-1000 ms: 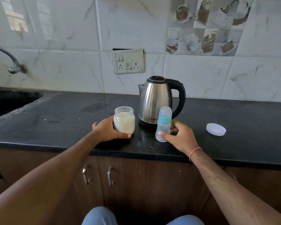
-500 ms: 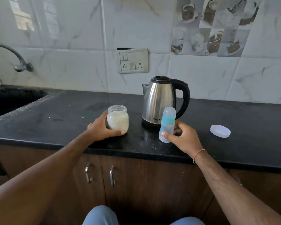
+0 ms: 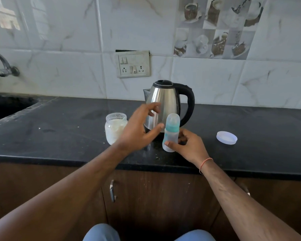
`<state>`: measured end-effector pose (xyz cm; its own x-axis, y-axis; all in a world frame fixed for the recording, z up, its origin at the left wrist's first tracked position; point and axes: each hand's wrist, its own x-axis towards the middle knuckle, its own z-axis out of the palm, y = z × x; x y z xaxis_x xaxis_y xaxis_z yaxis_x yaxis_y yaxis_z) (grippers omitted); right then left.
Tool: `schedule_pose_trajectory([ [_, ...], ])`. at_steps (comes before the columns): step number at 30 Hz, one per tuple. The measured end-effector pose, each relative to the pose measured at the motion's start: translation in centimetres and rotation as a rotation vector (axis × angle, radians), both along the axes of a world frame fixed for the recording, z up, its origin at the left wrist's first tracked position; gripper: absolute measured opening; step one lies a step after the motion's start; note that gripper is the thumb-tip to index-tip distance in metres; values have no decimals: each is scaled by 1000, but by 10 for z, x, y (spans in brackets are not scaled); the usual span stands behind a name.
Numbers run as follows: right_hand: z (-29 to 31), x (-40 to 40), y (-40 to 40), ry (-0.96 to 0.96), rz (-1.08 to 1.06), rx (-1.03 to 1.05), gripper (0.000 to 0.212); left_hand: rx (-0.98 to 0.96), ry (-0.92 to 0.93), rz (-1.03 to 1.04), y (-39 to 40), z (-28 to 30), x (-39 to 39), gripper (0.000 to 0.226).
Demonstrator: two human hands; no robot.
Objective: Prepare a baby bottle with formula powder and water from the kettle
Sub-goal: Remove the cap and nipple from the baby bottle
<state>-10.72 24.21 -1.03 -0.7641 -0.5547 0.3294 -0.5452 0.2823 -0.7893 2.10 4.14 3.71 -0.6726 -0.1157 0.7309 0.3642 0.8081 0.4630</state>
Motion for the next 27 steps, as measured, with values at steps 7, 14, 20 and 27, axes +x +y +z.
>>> schedule_pose_trajectory([
  [7,-1,0,2,26,33,-18,56,336,-373,-86,30,-35,-34,69],
  [14,-5,-6,4,14,198,-111,85,325,-511,-37,31,-44,-42,61],
  [20,10,-10,5,162,2,-191,52,281,-530,-2,33,-48,-39,69],
  [27,87,-18,-4,401,-55,305,60,284,-580,39,35,-44,-39,75],
])
